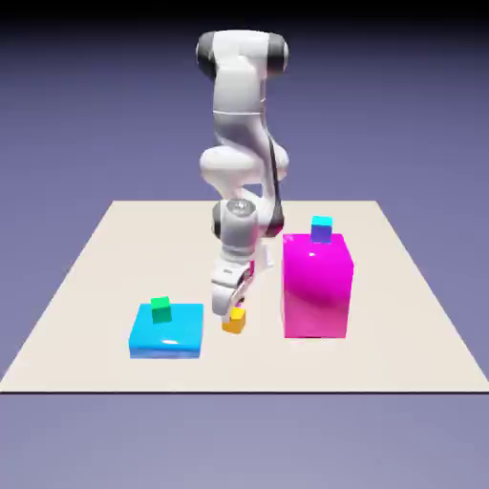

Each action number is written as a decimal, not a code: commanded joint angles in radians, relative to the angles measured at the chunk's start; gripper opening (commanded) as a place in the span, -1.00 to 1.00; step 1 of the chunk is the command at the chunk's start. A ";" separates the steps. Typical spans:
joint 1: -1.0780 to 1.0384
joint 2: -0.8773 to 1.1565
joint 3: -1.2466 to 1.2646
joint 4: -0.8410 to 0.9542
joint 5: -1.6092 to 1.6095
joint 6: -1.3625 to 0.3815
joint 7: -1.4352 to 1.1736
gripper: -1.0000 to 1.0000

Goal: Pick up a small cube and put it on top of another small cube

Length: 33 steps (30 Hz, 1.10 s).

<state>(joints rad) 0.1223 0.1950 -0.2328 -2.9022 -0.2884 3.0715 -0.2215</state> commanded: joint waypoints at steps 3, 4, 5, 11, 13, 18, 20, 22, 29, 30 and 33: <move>-0.002 0.073 0.001 0.012 -0.002 0.061 0.005 0.00; -0.002 0.073 0.001 0.012 -0.002 0.061 0.005 -1.00; -0.002 0.073 0.001 0.012 -0.002 0.061 0.005 -1.00; 0.004 -0.144 -0.003 -0.024 0.004 -0.120 -0.011 -1.00; 0.005 -0.216 -0.004 -0.037 0.006 -0.181 -0.016 -1.00; 0.070 -0.240 -0.049 0.023 0.022 -0.251 0.016 -1.00; 0.142 -0.256 -0.076 0.078 0.038 -0.316 0.014 -1.00; 0.215 -0.286 -0.094 0.125 0.054 -0.388 -0.006 -1.00; 0.468 -0.391 -0.157 0.288 0.107 -0.642 -0.078 -1.00; 0.505 -0.406 -0.166 0.311 0.115 -0.678 -0.089 -1.00; 0.562 -0.510 -0.125 0.300 0.122 -0.779 -0.211 -1.00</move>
<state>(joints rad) 0.6844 -0.3145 -0.3576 -2.6017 -0.1648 2.2915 -0.4329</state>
